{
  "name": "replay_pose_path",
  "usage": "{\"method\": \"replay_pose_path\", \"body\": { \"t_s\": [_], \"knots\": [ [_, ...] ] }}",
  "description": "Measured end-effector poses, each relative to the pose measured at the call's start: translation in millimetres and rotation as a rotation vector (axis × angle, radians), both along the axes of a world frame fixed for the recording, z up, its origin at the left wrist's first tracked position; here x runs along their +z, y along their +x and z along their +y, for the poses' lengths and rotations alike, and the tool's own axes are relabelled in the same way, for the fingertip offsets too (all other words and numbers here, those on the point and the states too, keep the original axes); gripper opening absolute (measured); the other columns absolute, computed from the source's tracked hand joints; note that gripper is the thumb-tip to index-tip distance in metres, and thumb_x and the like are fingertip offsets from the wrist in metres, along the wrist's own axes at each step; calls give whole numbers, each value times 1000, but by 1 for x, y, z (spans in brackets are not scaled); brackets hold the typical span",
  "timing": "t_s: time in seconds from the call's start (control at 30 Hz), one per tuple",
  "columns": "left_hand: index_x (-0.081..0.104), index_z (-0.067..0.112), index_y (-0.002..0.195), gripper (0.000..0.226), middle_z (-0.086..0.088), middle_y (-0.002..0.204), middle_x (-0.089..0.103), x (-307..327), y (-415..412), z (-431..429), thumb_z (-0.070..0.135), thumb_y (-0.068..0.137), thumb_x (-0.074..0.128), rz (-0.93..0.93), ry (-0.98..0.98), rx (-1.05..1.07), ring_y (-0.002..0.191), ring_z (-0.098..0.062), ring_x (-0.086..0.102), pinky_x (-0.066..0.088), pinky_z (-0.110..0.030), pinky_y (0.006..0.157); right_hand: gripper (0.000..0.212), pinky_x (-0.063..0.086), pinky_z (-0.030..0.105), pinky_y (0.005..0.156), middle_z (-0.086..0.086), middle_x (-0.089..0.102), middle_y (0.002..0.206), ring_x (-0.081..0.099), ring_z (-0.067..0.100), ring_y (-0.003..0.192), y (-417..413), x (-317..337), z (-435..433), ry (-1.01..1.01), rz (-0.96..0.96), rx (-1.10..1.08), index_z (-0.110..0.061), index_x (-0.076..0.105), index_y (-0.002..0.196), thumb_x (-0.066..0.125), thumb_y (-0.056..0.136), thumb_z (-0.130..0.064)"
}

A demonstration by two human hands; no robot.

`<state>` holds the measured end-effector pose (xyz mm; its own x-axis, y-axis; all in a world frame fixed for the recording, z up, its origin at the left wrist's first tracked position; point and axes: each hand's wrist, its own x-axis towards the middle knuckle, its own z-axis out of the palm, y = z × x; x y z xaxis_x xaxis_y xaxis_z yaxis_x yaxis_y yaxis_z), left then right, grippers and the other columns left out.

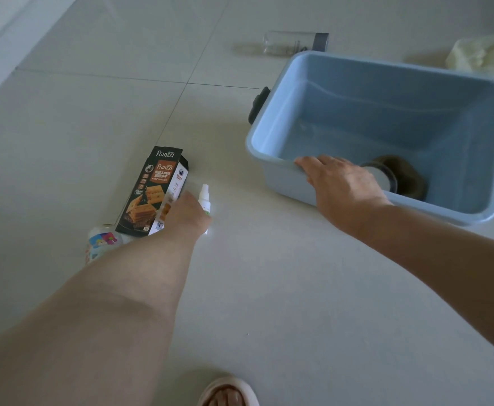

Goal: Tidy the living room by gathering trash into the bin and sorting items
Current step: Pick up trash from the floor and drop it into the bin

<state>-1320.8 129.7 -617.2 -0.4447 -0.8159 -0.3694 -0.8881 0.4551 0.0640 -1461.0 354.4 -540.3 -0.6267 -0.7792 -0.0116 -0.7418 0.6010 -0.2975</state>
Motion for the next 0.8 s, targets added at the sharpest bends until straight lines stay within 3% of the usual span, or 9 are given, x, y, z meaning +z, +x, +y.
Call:
{"method": "replay_pose_path", "body": {
  "t_s": [0.13, 0.23, 0.33, 0.4, 0.47, 0.57, 0.63, 0.8],
  "knots": [
    [39, 17, 102, 32, 2, 88, 49, -1, -7, 8, 20, 84, 66, 37, 89, -1, 77, -19, 51, 32, -27, 52, 45, 39, 34, 77, 1, 55, 111, 52, 24, 104, 4, 5, 5, 29, -7, 28, -26, 39, 133, 42, 93, -6],
    [50, 12, 111, 34, 3, 81, 52, 7, -13, 16, 23, 84, 66, -53, 160, -68, 82, -21, 53, 42, -28, 63, 48, 40, 34, 81, 0, 55, 113, 52, 24, 104, 8, 7, 10, 35, 2, 35, -26, 39, 131, 41, 89, -4],
    [52, 10, 117, 32, -4, 92, 63, 7, -17, 22, 19, 87, 58, -119, 179, -145, 79, -23, 56, 47, -27, 70, 49, 40, 34, 81, 1, 54, 116, 52, 24, 106, 8, 5, 13, 28, 8, 34, -27, 37, 134, 41, 90, -5],
    [51, 8, 108, 27, -8, 94, 66, 8, -19, 20, 24, 86, 55, -31, 183, -47, 76, -23, 59, 48, -27, 64, 50, 37, 32, 78, 0, 54, 115, 52, 24, 106, 7, 4, 12, 22, 12, 35, -28, 37, 135, 41, 90, -6],
    [45, 8, 119, 42, -8, 99, 65, 14, -23, 17, 31, 85, 54, 57, 178, 52, 83, -25, 64, 45, -28, 62, 52, 37, 32, 78, 0, 54, 114, 52, 23, 106, 6, 6, 13, 26, 16, 32, -28, 36, 136, 41, 90, -5],
    [23, 19, 147, 74, -6, 129, 55, 21, -32, 17, 23, 83, 59, 155, 183, 99, 110, -31, 58, 46, -33, 79, 55, 40, 35, 83, 0, 55, 116, 52, 24, 108, 3, 6, 17, 40, 36, 21, -28, 35, 136, 41, 88, -2],
    [12, 25, 151, 85, -6, 140, 48, 30, -39, 20, 20, 83, 61, 242, 171, 81, 118, -33, 53, 45, -36, 88, 56, 40, 36, 84, 1, 56, 116, 53, 25, 108, -1, 6, 20, 46, 51, 3, -28, 36, 136, 41, 87, -2],
    [6, 33, 151, 87, -7, 128, 57, 77, -67, 24, 19, 81, 56, 583, 52, 104, 112, -32, 57, 47, -35, 89, 57, 37, 34, 83, 0, 57, 114, 54, 25, 107, -6, 7, 26, 35, 54, -27, -32, 37, 136, 40, 87, -2]
  ]
}}
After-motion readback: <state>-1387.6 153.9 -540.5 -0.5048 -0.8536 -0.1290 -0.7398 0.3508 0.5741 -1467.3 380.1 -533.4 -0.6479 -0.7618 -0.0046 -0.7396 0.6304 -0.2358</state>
